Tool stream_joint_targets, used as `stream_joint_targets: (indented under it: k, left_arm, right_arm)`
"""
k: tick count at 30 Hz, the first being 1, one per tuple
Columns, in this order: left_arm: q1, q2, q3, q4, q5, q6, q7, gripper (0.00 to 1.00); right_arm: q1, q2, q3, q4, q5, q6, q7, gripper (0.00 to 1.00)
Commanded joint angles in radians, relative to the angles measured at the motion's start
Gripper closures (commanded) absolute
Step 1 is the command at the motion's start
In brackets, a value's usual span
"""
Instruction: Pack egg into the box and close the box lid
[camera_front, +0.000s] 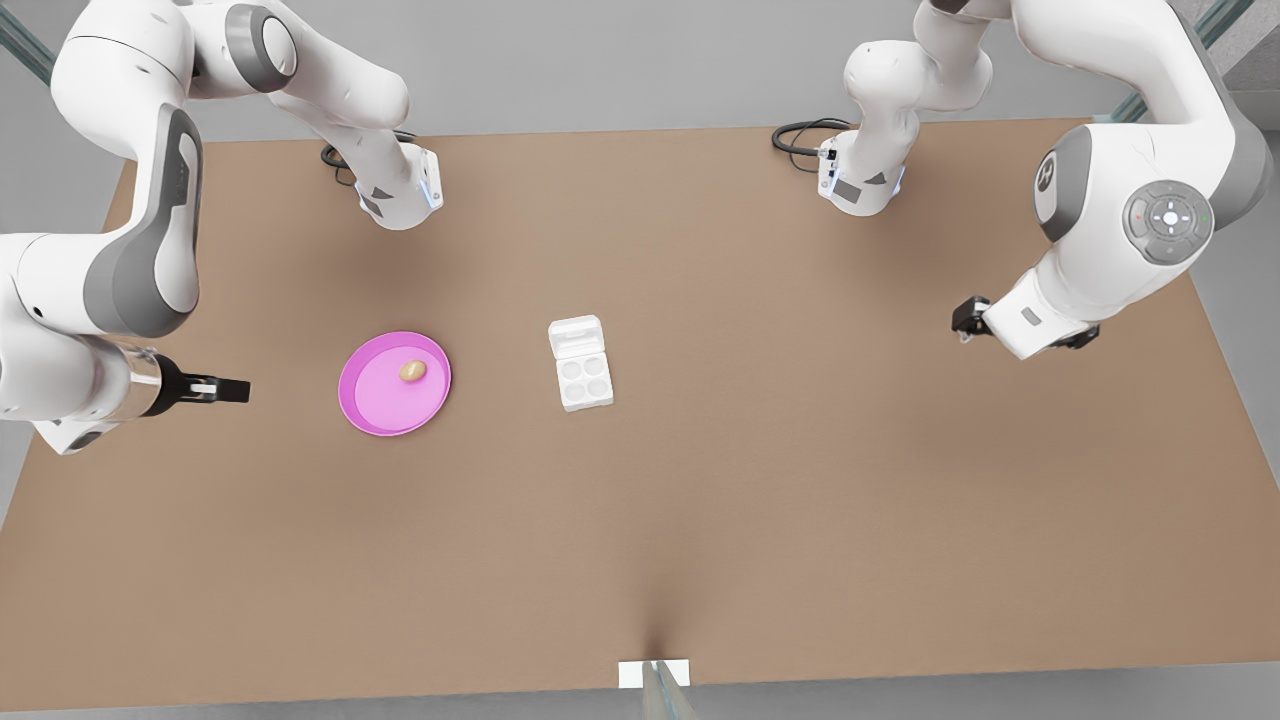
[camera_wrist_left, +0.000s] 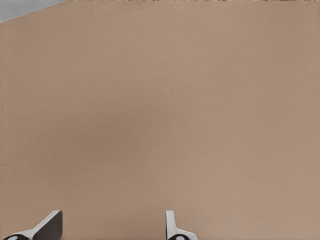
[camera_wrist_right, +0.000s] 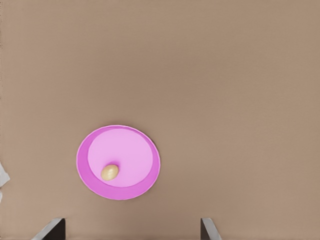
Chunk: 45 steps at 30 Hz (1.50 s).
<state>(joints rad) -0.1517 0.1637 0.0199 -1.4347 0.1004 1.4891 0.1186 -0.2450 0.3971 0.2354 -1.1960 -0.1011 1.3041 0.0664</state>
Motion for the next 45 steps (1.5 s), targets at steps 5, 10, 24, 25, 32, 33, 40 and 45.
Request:
stream_joint_targets:
  k: [5, 10, 24, 25, 32, 33, 40, 45]
  left_arm:
    - [0.0, 0.014, 0.0, 0.0, 0.001, 0.031, -0.004, 0.0]
    - [-0.002, 0.02, 0.0, 0.0, 0.001, 0.031, -0.004, 0.0]
    - [0.0, 0.028, 0.0, -0.003, -0.001, 0.031, -0.004, 0.0]
    - [0.0, 0.028, 0.0, -0.003, 0.001, 0.031, -0.004, 0.0]
    - [0.0, 0.034, 0.0, -0.003, -0.001, 0.031, -0.004, 0.0]
    - [0.0, 0.034, 0.0, -0.003, 0.001, 0.031, -0.004, 0.0]
    - [0.0, 0.036, 0.0, -0.003, -0.001, 0.031, -0.004, 0.0]
    - [0.0, 0.036, 0.0, -0.004, -0.001, 0.031, -0.004, 0.0]
  right_arm:
    - [0.101, 0.075, -0.001, -0.007, 0.023, 0.012, 0.033, 0.0]
    - [0.052, 0.123, -0.001, -0.474, 0.028, 0.616, 0.072, 0.0]
    - [0.038, -0.164, 0.078, -1.011, 0.064, 1.268, 0.115, 0.0]
    - [0.039, -0.164, 0.078, -1.013, 0.064, 1.268, 0.116, 0.0]
    - [0.058, -0.158, 0.094, -1.068, 0.064, 1.267, 0.231, 0.0]
    - [0.058, -0.161, 0.113, -1.094, 0.064, 1.267, 0.268, 0.0]
    - [0.043, -0.198, 0.176, -1.168, 0.064, 1.27, 0.352, 0.0]
    - [0.039, -0.267, 0.179, -1.245, 0.066, 1.268, 0.352, 0.0]
